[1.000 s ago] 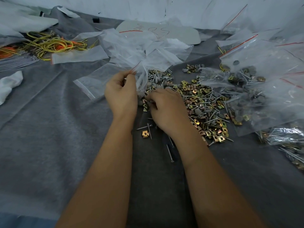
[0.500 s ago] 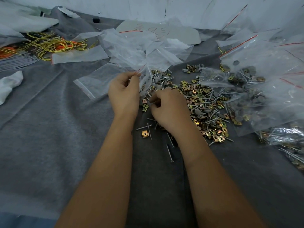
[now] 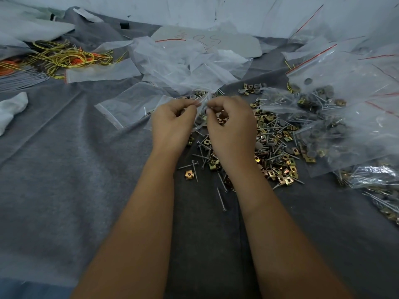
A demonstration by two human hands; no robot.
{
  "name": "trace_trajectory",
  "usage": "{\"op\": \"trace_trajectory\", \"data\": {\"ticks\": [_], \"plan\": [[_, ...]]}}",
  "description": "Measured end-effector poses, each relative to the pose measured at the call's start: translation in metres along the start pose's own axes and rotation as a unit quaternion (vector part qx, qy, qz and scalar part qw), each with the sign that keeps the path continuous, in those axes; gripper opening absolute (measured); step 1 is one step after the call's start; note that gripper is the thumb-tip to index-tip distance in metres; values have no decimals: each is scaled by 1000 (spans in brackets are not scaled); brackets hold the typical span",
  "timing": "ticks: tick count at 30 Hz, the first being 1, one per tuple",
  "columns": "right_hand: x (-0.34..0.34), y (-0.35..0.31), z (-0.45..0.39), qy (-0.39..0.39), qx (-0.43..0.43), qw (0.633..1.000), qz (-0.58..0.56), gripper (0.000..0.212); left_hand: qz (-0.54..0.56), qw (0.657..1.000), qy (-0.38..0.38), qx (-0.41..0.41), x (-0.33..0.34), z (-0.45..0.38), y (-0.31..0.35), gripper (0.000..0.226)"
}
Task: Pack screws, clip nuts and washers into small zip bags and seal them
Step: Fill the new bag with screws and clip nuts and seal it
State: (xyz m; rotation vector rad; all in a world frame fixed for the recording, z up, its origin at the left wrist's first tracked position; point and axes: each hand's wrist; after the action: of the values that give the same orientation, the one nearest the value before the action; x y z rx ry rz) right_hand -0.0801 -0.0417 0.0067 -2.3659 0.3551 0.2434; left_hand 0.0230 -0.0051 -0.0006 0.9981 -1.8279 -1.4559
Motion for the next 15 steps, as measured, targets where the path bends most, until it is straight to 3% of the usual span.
{"op": "trace_trajectory", "data": {"ticks": [4,8,12,15], "plan": [[3,2,0,-11,22,1000,-12,23,6,1000,21,7,0,1,0,24],[2,3,-1,-9,4,1000,3,12,28,988,151,32,-4,-4,1,23],[4,3,2,-169,-93,977,91,17,85,948,297,76,-10,-7,4,20],[8,2,7,-311,-161,924,155,36,91,939,322,78,-12,-8,5,20]]}}
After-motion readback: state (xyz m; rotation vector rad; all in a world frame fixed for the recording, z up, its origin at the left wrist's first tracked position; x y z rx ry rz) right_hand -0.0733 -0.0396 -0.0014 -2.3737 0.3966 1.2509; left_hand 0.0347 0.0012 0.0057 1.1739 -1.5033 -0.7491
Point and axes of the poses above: each hand's wrist, its own z-axis away from the middle knuckle, its own x-axis out of the palm, y = z × x, and after that the axes turned 10 degrees about y, right-handed
